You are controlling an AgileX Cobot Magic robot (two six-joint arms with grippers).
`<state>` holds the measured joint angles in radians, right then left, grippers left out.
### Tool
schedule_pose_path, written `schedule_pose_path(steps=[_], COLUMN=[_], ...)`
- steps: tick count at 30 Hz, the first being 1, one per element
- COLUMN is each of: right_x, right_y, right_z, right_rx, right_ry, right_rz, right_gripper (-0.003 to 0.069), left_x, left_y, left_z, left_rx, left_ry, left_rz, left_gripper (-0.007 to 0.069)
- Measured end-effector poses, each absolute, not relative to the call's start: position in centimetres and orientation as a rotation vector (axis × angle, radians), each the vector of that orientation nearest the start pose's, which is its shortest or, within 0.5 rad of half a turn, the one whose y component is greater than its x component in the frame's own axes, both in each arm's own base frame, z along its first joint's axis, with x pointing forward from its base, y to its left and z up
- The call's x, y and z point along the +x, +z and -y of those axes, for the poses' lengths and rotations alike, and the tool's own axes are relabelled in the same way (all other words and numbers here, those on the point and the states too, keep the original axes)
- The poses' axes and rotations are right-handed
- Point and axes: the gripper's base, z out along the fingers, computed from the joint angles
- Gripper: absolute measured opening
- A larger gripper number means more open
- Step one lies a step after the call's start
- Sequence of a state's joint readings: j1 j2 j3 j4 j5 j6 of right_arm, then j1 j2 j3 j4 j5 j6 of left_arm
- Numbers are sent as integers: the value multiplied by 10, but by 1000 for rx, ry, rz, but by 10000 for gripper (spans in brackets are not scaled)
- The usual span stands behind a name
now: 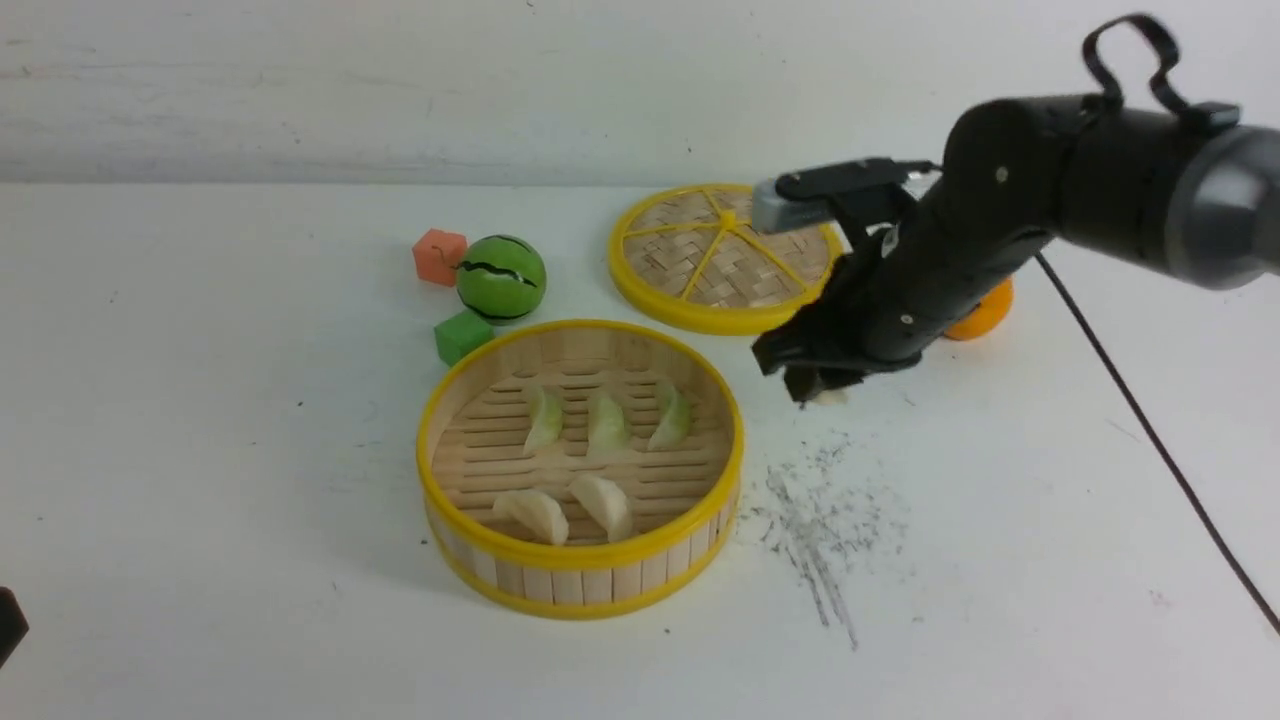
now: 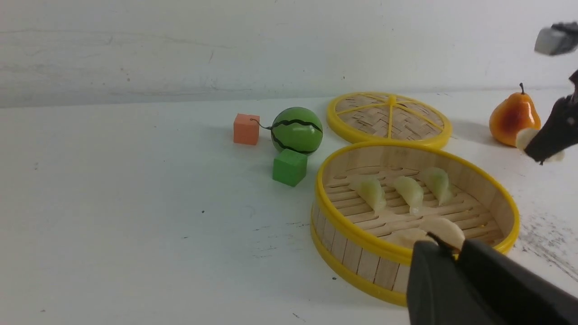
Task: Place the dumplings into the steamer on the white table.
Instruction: 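Place the dumpling in the bamboo steamer basket with the right gripper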
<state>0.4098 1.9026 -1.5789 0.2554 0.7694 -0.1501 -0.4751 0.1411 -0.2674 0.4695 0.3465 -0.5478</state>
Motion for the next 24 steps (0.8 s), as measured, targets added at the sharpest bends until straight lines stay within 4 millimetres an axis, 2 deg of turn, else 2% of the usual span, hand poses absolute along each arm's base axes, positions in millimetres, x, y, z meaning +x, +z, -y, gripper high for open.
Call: schedule_pose_path(steps=[2,5,6,9,10,14,17,20,24], right_x=[375,370,369,371,374,378,380,381,380], right_y=[272,265,254,237,222,200,196,197,205], right_z=[-205,-228,-239,-250,-254,-256,-254,-254,-251], right_rx=[-624,-702,-735,-767,-778,-789,-797,-799,-807], right_ry=[503,590,617,625,617,592,572,559,560], right_rz=[-2469,-2429,-2425,-2428,-2446,-2486,-2487,-2478,-2472], right_gripper=[190,190,190,190,190,190,216,329,412], left_x=[56,56,56,56,56,56,56,56,56], left_y=[267,267,267,267,267,267,267,267,268], left_z=[13,13,13,13,13,13,13,13,13], left_rx=[195,195,195,195,195,195,195,204,209], left_ry=[-308,-308,-308,-308,-308,-308,-309,-296,-289], left_rz=[-1665,-1665,-1665,-1665,-1665,-1665,-1664,-1657,-1654], left_gripper=[70,70,70,70,70,70,70,74,76])
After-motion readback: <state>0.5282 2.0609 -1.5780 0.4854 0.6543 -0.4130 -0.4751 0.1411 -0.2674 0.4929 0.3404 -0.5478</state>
